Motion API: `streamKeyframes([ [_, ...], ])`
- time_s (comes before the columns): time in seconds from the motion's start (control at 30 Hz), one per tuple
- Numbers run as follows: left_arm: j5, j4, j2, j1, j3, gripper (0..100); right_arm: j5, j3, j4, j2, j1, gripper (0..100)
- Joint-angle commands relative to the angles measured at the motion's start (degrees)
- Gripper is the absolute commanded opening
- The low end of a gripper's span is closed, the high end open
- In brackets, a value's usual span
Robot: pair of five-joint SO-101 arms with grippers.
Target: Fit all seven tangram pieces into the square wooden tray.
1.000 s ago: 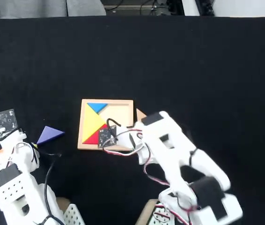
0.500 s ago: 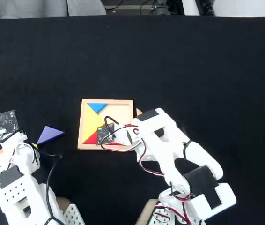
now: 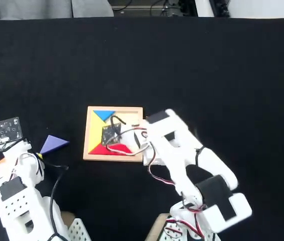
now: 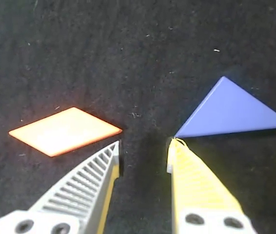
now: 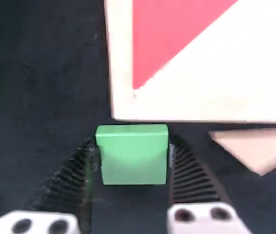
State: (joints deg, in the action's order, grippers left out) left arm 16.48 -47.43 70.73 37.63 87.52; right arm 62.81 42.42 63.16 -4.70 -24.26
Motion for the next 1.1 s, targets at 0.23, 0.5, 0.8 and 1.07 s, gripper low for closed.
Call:
streamKeyframes([
  [0.23,-0.35,0.35,0.62,-0.84,-0.22,17,-32.35,-20.62,-5.54,-2.42,-7.3,7.5],
  [0.5,-0.35,0.35,0.62,-0.92,-0.22,17,-44.22,-35.74,-6.42,15.6,-7.12,7.4],
  [0.8,-0.35,0.35,0.62,-0.92,-0.22,17,-45.63,-53.32,5.63,31.87,-9.05,7.4],
  [1.07,-0.35,0.35,0.62,-0.92,-0.22,17,-48.26,-57.8,8.79,35.47,-9.23,8.7],
])
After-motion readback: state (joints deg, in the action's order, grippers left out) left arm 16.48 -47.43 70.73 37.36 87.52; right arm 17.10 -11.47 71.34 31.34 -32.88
